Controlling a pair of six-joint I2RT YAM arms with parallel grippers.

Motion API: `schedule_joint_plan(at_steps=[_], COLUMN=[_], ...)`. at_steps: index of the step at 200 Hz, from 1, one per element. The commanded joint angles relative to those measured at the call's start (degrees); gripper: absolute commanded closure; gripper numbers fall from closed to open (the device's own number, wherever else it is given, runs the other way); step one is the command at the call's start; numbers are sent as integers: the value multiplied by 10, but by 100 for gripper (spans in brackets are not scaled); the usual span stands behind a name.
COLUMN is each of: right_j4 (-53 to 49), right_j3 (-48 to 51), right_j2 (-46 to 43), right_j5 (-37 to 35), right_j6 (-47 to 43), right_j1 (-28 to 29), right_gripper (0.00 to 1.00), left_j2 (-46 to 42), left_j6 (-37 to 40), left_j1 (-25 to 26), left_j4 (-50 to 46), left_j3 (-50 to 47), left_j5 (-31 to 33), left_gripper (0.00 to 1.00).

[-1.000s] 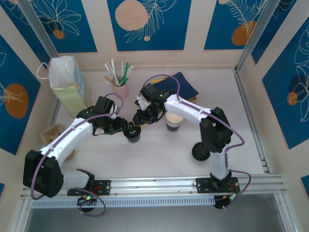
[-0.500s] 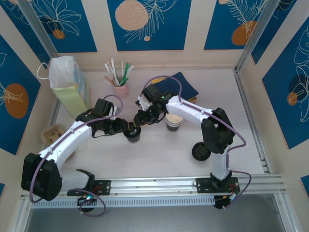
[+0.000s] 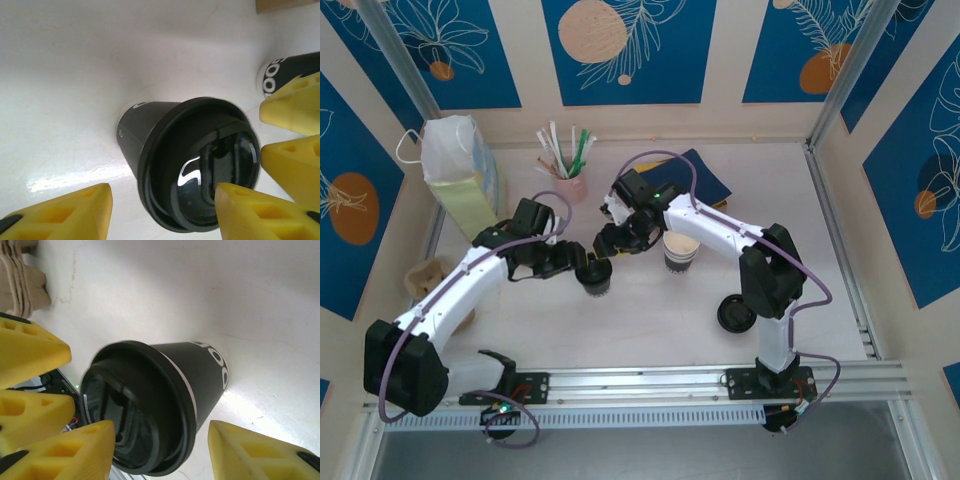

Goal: Pack the takeout coffee

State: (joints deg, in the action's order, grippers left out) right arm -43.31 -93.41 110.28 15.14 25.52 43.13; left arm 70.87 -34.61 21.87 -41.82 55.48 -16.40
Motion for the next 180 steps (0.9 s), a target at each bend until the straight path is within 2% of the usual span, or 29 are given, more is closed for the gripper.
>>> schedule_joint_plan(at_steps=[1, 45, 66, 77, 92, 143, 160, 180], right_j4=[-24, -24, -18, -12, -2, 23, 32, 36], right_j3=[-25, -25, -17, -12, -2, 28, 44, 60], right_j2=[-39, -87, -112, -124, -144, -196, -222, -247], right_j5=[-5, -30, -39, -40, -43, -65, -108, -138], right_j6=[-5, -5, 1, 4, 6, 17, 19, 16], right_j1=[-2, -11, -16, -20, -23, -36, -36, -38], right_gripper=[44, 31, 23, 18, 0, 1, 1, 1], left_j2=[-5, -6, -4, -2, 5, 50, 70, 96], left_j6=[-2, -1, 12, 20, 34, 98, 113, 130], left_j1=[-4, -3, -3, -3, -4, -7, -20, -45], left_j4=[-26, -49, -79, -100, -133, -245, -280, -303], left_j3=[35, 90, 131, 157, 195, 347, 402, 462], left_j5=[8, 22, 48, 71, 106, 228, 281, 307], left_gripper=[40, 18, 0, 0, 0, 0, 0, 0])
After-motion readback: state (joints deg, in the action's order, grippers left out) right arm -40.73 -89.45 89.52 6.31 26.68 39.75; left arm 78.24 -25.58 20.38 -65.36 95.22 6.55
